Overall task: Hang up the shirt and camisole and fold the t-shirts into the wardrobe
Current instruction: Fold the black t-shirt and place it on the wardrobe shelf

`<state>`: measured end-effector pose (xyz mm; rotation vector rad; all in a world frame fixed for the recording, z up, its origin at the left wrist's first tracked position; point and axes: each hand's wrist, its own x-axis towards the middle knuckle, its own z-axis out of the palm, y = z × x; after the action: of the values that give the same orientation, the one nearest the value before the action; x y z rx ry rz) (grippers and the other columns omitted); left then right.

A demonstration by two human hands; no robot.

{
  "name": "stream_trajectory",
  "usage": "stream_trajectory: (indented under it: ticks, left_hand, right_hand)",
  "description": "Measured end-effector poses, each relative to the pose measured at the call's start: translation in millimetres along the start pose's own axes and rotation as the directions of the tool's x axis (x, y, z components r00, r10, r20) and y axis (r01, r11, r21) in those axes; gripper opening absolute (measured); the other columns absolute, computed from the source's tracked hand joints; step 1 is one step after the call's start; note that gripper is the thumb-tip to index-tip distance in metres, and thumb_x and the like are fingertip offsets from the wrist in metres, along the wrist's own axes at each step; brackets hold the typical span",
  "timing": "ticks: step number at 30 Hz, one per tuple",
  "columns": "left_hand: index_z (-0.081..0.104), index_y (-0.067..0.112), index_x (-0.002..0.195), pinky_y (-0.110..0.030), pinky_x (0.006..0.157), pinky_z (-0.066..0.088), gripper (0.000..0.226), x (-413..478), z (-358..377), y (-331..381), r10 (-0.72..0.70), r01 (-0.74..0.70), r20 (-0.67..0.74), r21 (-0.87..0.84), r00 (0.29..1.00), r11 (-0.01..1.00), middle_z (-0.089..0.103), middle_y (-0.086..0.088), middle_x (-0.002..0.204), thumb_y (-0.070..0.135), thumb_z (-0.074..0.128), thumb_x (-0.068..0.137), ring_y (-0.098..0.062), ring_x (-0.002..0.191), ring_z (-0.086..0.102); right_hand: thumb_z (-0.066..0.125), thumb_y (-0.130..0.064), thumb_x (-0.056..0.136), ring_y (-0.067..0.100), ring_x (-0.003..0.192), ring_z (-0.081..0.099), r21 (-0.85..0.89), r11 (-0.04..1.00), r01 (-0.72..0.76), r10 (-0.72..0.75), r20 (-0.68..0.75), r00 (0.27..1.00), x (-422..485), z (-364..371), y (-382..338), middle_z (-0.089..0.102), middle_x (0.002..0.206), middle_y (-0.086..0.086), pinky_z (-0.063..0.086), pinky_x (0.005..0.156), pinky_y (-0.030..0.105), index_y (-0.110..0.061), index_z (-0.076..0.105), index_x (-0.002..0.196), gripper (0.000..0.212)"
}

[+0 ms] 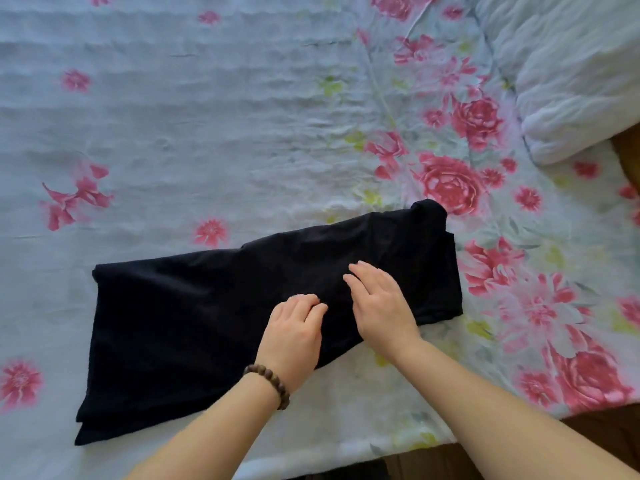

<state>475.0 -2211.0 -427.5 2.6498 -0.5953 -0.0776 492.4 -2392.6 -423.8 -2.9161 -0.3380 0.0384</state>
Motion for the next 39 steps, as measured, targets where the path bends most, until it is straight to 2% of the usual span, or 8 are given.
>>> stream_trajectory:
  ticks: [6, 11, 14, 17, 20, 24, 31, 39]
  left_hand:
    - [-0.005, 0.012, 0.15, -0.039, 0.12, -0.006, 0.06, 66, 55, 41, -0.191, 0.162, 0.283, 0.125, 0.94, 0.979, -0.014, -0.005, 0.155, 0.035, 0.021, 0.101, -0.02, 0.145, -0.013]
    - [0.042, 0.002, 0.14, -0.048, 0.111, 0.019, 0.067, 71, 72, 55, -0.287, 0.245, 0.207, 0.207, 0.935, 0.947, 0.04, -0.014, 0.148, 0.044, 0.032, 0.089, -0.028, 0.139, 0.034]
    - [0.053, 0.004, 0.133, -0.051, 0.111, 0.019, 0.058, 102, 65, 71, -0.274, 0.256, 0.112, 0.148, 0.955, 0.955, 0.049, -0.012, 0.142, 0.038, 0.031, 0.09, -0.029, 0.137, 0.039]
    - [0.06, 0.011, 0.125, -0.05, 0.11, 0.029, 0.048, 158, 58, 82, -0.202, 0.201, 0.007, 0.031, 0.979, 0.979, 0.054, -0.009, 0.135, 0.034, 0.033, 0.092, -0.029, 0.131, 0.044]
    - [0.066, 0.015, 0.113, -0.045, 0.105, 0.032, 0.033, 215, 53, 89, -0.213, 0.212, -0.019, -0.067, 0.977, 0.975, 0.057, -0.004, 0.125, 0.028, 0.043, 0.094, -0.029, 0.124, 0.045]
    - [0.068, 0.023, 0.112, -0.034, 0.103, 0.021, 0.025, 270, 57, 89, -0.215, 0.226, 0.138, -0.076, 0.967, 0.971, 0.054, 0.006, 0.123, 0.031, 0.05, 0.096, -0.018, 0.124, 0.034]
    - [0.067, 0.03, 0.109, -0.035, 0.099, 0.024, 0.027, 297, 62, 88, -0.168, 0.182, 0.391, 0.002, 0.905, 0.983, 0.055, 0.008, 0.116, 0.046, 0.058, 0.089, -0.017, 0.12, 0.038]
    - [0.057, 0.028, 0.084, -0.041, 0.088, 0.048, 0.013, 309, 59, 89, -0.195, 0.259, 0.46, -0.081, 0.866, 0.962, 0.057, 0.009, 0.084, 0.036, 0.068, 0.085, -0.019, 0.089, 0.059]
  right_hand:
    - [0.022, -0.034, 0.103, 0.018, 0.146, -0.012, -0.134, 0.99, -0.046, 0.085, 0.304, 0.949, 59, 11, 43, -0.006, 0.16, 0.001, -0.005, 0.119, 0.044, -0.016, 0.003, 0.152, 0.056]
    - [0.003, -0.056, 0.095, 0.012, 0.146, -0.013, -0.119, 0.983, -0.138, 0.17, 0.329, 0.929, 58, 7, 91, -0.007, 0.159, -0.004, -0.008, 0.118, 0.043, -0.019, -0.001, 0.152, 0.068]
    - [0.017, -0.046, 0.094, 0.022, 0.146, 0.017, 0.123, 0.99, -0.064, 0.051, 0.106, 0.993, 67, -8, 115, 0.029, 0.155, 0.006, 0.006, 0.118, 0.044, -0.014, 0.038, 0.144, 0.063]
    - [0.044, -0.016, 0.092, 0.032, 0.125, 0.047, 0.341, 0.917, -0.206, 0.263, -0.13, 0.956, 94, -23, 173, 0.056, 0.131, 0.014, 0.032, 0.11, 0.041, -0.01, 0.063, 0.121, 0.035]
    - [0.049, -0.002, 0.089, 0.026, 0.108, 0.056, 0.405, 0.829, -0.386, 0.376, 0.106, 0.92, 113, -37, 230, 0.065, 0.113, 0.006, 0.039, 0.093, 0.027, -0.017, 0.068, 0.112, 0.034]
    - [0.05, -0.007, 0.092, 0.014, 0.092, 0.055, 0.371, 0.87, -0.323, 0.195, 0.343, 0.919, 126, -41, 250, 0.06, 0.099, -0.001, 0.039, 0.079, 0.022, -0.029, 0.069, 0.112, 0.035]
    - [0.06, -0.01, 0.085, 0.017, 0.093, 0.056, 0.425, 0.86, -0.284, 0.17, 0.287, 0.943, 137, -35, 247, 0.061, 0.091, 0.0, 0.044, 0.081, 0.027, -0.017, 0.074, 0.095, 0.018]
    - [0.06, -0.013, 0.09, 0.017, 0.076, 0.063, 0.713, 0.553, -0.431, 0.317, 0.298, 0.9, 127, -41, 249, 0.066, 0.073, -0.004, 0.052, 0.078, 0.035, -0.019, 0.063, 0.076, 0.015]
